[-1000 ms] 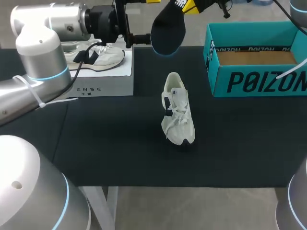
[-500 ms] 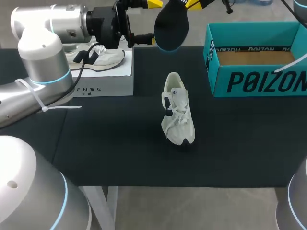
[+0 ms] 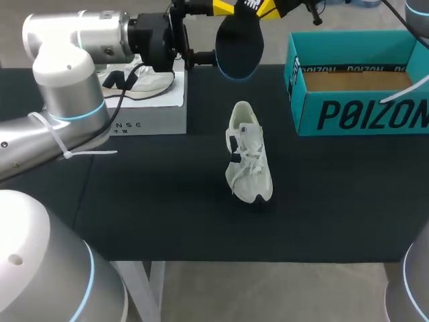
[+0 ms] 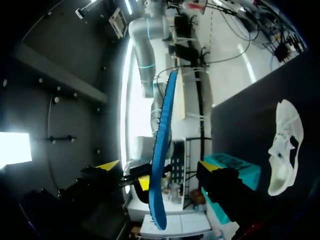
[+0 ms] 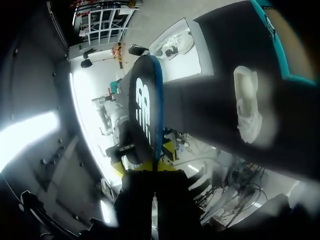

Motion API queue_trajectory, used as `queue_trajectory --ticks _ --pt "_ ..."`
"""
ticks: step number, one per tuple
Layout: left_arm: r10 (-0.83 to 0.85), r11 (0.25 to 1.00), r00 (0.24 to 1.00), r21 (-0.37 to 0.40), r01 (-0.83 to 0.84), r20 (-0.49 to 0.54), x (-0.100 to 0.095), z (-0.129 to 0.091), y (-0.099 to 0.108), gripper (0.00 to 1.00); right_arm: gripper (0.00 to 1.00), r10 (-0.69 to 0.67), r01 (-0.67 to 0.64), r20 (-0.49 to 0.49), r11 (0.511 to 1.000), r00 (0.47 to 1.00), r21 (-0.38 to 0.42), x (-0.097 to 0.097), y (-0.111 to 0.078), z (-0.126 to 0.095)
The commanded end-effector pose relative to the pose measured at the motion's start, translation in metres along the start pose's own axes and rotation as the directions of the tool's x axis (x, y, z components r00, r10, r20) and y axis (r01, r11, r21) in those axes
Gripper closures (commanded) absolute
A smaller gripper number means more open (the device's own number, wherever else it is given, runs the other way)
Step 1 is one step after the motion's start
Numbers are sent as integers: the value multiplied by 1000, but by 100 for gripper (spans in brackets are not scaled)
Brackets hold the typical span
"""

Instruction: Take the shoe out of the shoebox, open the shoe tongue, remove and reinsert the insole, then place the shoe into the shoebox

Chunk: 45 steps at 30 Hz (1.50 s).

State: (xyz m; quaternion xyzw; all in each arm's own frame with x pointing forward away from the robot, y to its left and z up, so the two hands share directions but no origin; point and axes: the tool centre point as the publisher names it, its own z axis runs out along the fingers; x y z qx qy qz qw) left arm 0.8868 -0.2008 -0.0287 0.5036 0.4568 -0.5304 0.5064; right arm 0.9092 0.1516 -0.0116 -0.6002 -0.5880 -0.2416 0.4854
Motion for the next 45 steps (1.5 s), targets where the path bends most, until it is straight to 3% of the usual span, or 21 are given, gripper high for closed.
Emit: queue_trajectory --ticks 1,6,13,16,17,18,19,27,33,34,35,36,38,45 --pt "9 1000 1000 21 -9 -3 1 4 12 18 100 12 -12 14 1000 1000 2 0 -1 2" --pt "25 999 1000 27 -25 -1 1 6 11 51 100 15 -15 5 1000 1000 -4 -2 -1 4" --pt "33 999 999 40 -33 -2 2 6 6 63 100 19 -19 1 1000 1000 -5 -5 -1 5" --pt "32 999 999 43 -32 -6 4 5 4 75 100 21 -21 2 1000 1000 -4 -6 -2 4" --pt "31 999 999 44 -31 -7 5 5 4 82 100 22 -22 2 1000 1000 -5 -6 -2 4" --pt "27 999 1000 47 -27 -10 6 5 3 97 100 22 -22 2 1000 1000 -6 -7 -2 3" --pt "26 999 1000 48 -26 -14 7 5 2 100 100 22 -22 2 1000 1000 -8 -6 -2 3" --pt "22 998 1000 66 -20 -22 8 10 -4 100 100 9 -8 8 1000 1000 -30 -3 -2 -2" --pt "26 997 999 75 -24 -20 6 11 -5 100 100 0 1 10 995 1000 -97 -2 -5 -13" --pt "27 997 999 76 -25 -20 6 10 -6 100 97 0 1 9 995 1000 -100 -2 -6 -14" --pt "26 997 999 76 -25 -20 6 10 -6 100 71 -2 3 13 995 1000 -102 -2 -7 -16" --pt "23 997 1000 75 -21 -22 6 9 -6 100 14 -7 9 19 993 1000 -120 -1 -8 -19" --pt "19 997 1000 71 -18 -23 6 8 -5 100 0 -18 22 31 990 999 -138 0 -11 -23" --pt "11 998 1000 55 -11 -11 2 6 -5 100 0 -56 68 57 971 997 -228 -3 -20 -41"
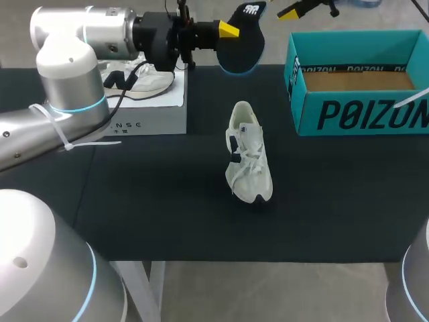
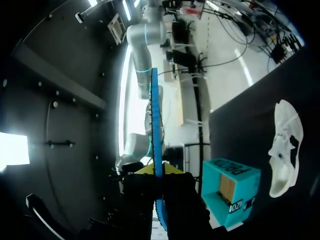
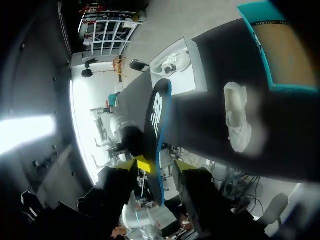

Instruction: Take the shoe out of the shoebox, open the shoe tongue, remove and reinsert the insole, then place the shoe into the shoebox

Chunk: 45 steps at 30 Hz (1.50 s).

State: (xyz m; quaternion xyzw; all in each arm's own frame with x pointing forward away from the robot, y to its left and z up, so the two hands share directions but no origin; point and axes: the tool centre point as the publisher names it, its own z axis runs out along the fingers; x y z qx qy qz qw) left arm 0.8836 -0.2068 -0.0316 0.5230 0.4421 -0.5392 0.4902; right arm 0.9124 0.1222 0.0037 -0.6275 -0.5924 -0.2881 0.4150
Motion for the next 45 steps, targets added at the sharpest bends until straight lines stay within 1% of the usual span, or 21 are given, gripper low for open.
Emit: queue_trajectory --ticks 1,4,7,9,11,13,16,20,26,34,35,36,37,38,39,40,41,45 --pt "6 1000 1000 -4 -6 0 -2 0 -3 100 0 -6 7 14 997 1000 -82 -4 -14 -14" --pt "9 1000 1000 -1 -9 -5 -2 1 -4 100 0 -4 10 45 992 999 -128 -11 -21 -25" --pt "13 1000 1000 2 -13 -8 -4 1 -6 100 0 -9 23 69 979 998 -203 -21 -34 -41" --pt "17 1000 1000 4 -17 -13 -5 3 -7 100 0 -6 28 83 965 997 -261 -28 -44 -56" --pt "22 1000 1000 5 -22 -20 -6 5 -8 100 0 -4 29 86 955 996 -295 -34 -50 -69" --pt "31 999 999 7 -31 -20 -8 8 -9 100 0 5 28 104 949 995 -315 -36 -52 -78" --pt "37 999 999 6 -37 -20 -10 11 -10 100 0 7 31 115 945 993 -325 -37 -51 -86" --pt "27 1000 999 4 -27 -24 -10 12 -10 100 0 3 38 124 944 992 -326 -37 -47 -90" --pt "27 1000 999 4 -27 -24 -10 12 -10 100 0 -9 48 121 944 993 -325 -39 -41 -90" --pt "27 1000 999 4 -27 -24 -10 12 -10 100 0 -11 47 116 948 993 -316 -45 -38 -89" --pt "-154 988 986 -28 152 -62 -10 14 -8 100 0 -11 47 116 948 993 -315 -45 -38 -89" --pt "-298 954 955 -52 296 -19 -13 14 -6 100 0 -11 47 116 948 993 -314 -45 -37 -89" --pt "-445 896 891 -58 441 -92 -13 16 -6 100 0 -11 47 116 949 993 -313 -44 -37 -88" --pt "-545 838 835 -62 542 -72 -14 16 -8 100 0 -11 47 116 949 993 -312 -44 -37 -88" --pt "-647 763 760 -80 642 -67 -16 17 -8 100 0 -9 45 115 949 993 -313 -44 -37 -88" --pt "-730 683 679 -36 730 -71 -17 18 -10 100 0 -8 43 114 949 993 -313 -44 -37 -88" --pt "-763 646 645 -27 763 -42 -19 19 -11 100 0 -6 41 112 949 994 -314 -45 -37 -87" --pt "-763 646 645 -27 763 -42 -19 19 -11 100 0 0 35 109 949 994 -313 -45 -37 -85"
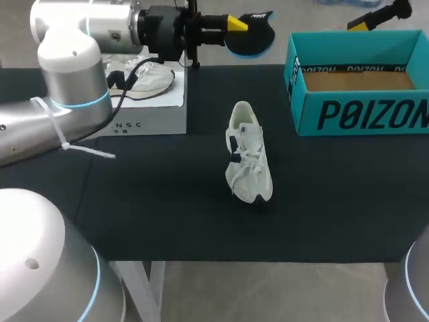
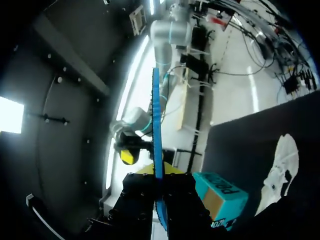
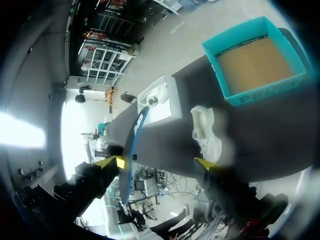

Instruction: Take the shoe out of the shoebox, open the shoe tongue, remove and reinsert the insole, then place the shoe into the shoebox

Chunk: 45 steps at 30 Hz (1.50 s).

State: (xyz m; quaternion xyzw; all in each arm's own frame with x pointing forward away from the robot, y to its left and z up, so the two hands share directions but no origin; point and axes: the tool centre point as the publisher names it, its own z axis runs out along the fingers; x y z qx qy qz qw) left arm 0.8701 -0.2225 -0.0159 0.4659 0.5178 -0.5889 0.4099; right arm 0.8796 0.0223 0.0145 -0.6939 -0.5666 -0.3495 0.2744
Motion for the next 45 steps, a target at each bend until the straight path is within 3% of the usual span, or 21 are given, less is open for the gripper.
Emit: queue_trajectory --ticks 1,9,11,13,14,17,32,34,35,39,45 --pt "-567 824 824 1 567 -25 -4 0 -1 100 0 4 -4 2 1000 1000 1 1 1 3" --pt "-567 824 824 1 567 -25 -4 0 -1 100 0 1 -1 5 1000 1000 11 2 4 4" --pt "-851 525 526 -45 850 4 -3 3 6 100 0 1 -1 6 1000 1000 13 2 5 4" --pt "-991 136 137 -82 987 7 1 4 10 100 0 0 0 6 1000 1000 16 2 6 5" --pt "-998 64 63 -54 996 -15 -1 5 8 100 0 0 0 7 1000 1000 16 3 6 5" --pt "-996 -34 -31 39 999 -83 -10 6 8 100 0 -5 5 8 1000 1000 22 3 7 6" --pt "-856 -509 -502 28 860 -125 -10 6 8 100 0 8 -8 3 1000 1000 17 3 4 10" --pt "-825 -565 -564 40 824 -42 -9 10 14 100 0 9 -9 5 1000 1000 19 3 4 11" --pt "-806 -591 -589 69 803 -54 -11 10 16 100 0 9 -9 5 1000 1000 19 3 4 11" --pt "-722 -688 -690 53 724 50 -16 12 19 100 0 9 -9 6 1000 1000 22 4 5 11" --pt "-572 -820 -820 30 572 22 -26 15 10 100 0 11 -11 2 1000 1000 21 3 4 13"
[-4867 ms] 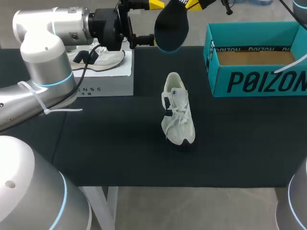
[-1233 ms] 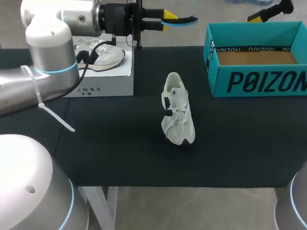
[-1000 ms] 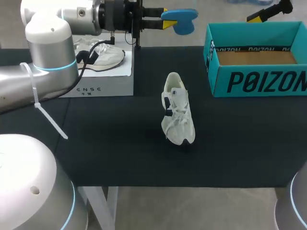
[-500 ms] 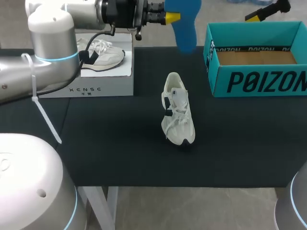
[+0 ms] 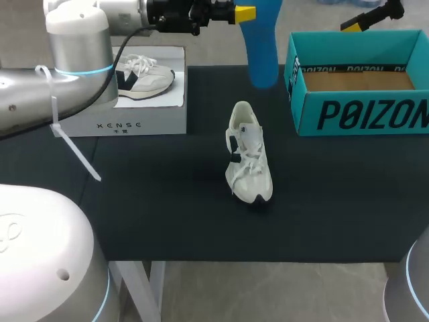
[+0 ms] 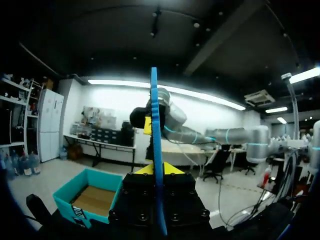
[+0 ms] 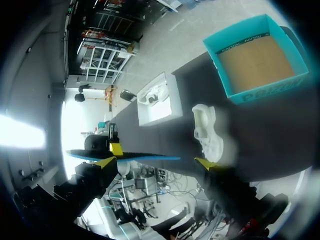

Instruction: Take the shoe out of the shoebox, open the shoe tongue, remove and reinsert the insole, then place the shoe into the shoebox

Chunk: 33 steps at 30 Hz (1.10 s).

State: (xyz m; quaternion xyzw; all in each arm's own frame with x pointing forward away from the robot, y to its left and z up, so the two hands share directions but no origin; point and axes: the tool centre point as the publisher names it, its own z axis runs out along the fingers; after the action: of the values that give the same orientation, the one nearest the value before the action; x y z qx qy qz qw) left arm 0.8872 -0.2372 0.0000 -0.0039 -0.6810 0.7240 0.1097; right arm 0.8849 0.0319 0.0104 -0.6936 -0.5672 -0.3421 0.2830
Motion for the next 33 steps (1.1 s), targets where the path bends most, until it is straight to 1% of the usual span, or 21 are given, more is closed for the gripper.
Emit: queue_trajectory --ticks 1,10,17,18,19,20,21,23,24,28,29,32,33 --pt "-879 474 471 46 879 75 4 2 -7 100 0 3 -3 1 1000 1000 -1 0 1 2" --pt "-979 193 187 70 979 84 4 2 -7 100 0 9 -9 -2 1000 1000 -5 -2 -1 2" --pt "-995 -39 -47 90 995 84 4 2 -7 100 0 0 0 11 1000 1000 0 1 3 -2" --pt "-994 -73 -80 89 993 71 4 2 -8 100 0 -3 3 18 1000 1000 -3 2 3 -2" --pt "-991 -105 -113 102 989 77 3 3 -8 100 0 -3 3 19 1000 1000 -5 3 4 -3" --pt "-985 -139 -146 88 986 86 1 5 -7 100 0 -2 3 45 1000 999 -12 4 3 -5" --pt "-982 -172 -179 91 981 69 0 5 -7 100 0 0 1 61 1000 998 -16 5 3 -6" --pt "-966 -233 -244 124 965 85 -2 5 -6 100 0 1 0 98 1000 995 -15 9 2 -10" --pt "-958 -265 -276 127 956 82 -3 5 -5 100 0 1 1 116 1000 993 -22 11 0 -13" --pt "-911 -383 -401 165 909 96 -10 4 4 100 0 -20 24 244 1000 969 -14 30 -4 -29" --pt "-897 -415 -432 163 895 89 -11 4 8 100 0 -24 29 272 999 962 -13 34 -4 -33" --pt "-849 -502 -522 180 846 87 -15 5 16 100 0 -40 40 340 999 940 7 47 -7 -39" --pt "-832 -530 -549 183 828 76 -18 7 20 100 0 -48 40 383 999 923 29 53 -8 -41"
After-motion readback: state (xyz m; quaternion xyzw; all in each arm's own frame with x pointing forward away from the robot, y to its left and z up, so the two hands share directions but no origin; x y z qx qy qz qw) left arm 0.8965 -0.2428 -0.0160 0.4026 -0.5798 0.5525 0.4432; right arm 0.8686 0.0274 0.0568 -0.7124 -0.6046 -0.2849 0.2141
